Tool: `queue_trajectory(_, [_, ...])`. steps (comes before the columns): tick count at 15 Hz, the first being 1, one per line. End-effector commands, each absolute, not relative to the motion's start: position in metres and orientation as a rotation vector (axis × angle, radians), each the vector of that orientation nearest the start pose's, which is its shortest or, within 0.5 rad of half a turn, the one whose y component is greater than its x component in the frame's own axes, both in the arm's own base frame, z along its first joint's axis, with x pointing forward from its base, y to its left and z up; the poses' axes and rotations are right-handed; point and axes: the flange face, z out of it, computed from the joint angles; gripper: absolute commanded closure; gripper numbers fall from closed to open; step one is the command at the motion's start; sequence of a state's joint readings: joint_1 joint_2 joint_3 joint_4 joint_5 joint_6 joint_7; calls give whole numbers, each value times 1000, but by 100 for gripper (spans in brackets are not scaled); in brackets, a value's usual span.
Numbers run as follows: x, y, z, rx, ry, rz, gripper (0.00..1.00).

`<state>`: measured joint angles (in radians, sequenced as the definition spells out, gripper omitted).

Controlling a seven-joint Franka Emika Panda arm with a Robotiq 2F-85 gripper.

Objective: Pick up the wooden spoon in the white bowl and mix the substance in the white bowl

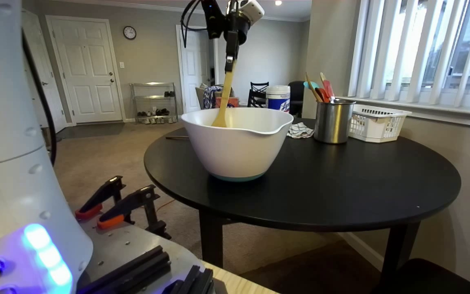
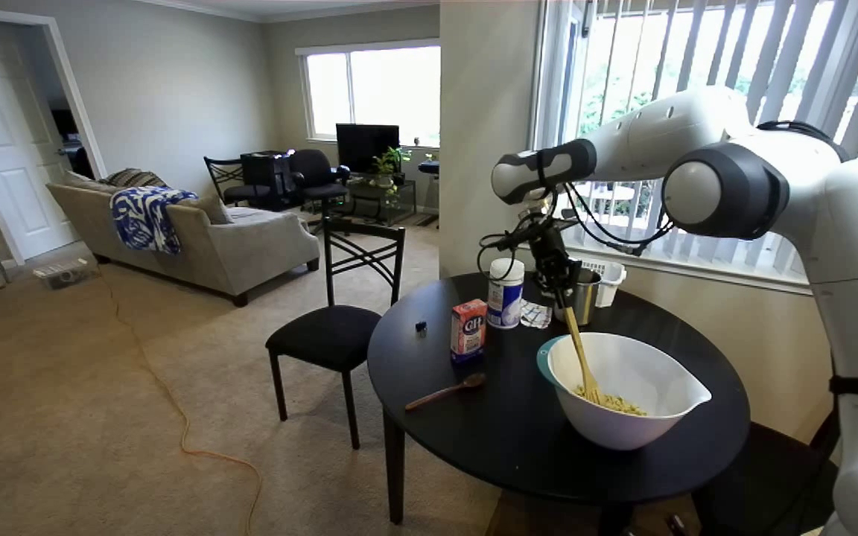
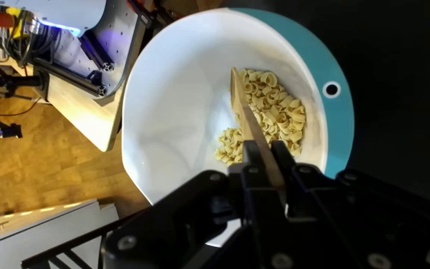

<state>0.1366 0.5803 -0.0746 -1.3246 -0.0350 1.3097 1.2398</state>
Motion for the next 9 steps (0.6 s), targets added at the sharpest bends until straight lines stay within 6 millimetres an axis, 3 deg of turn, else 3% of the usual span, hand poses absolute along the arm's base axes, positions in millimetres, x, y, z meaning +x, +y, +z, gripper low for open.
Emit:
queue_trajectory(1, [617,36,391,-2744,2073,795,97])
queue_trajectory(6, [584,26,383,-2465,2278,742,97])
queue_trajectory(9, [575,15,368,-2405,2293,538,97])
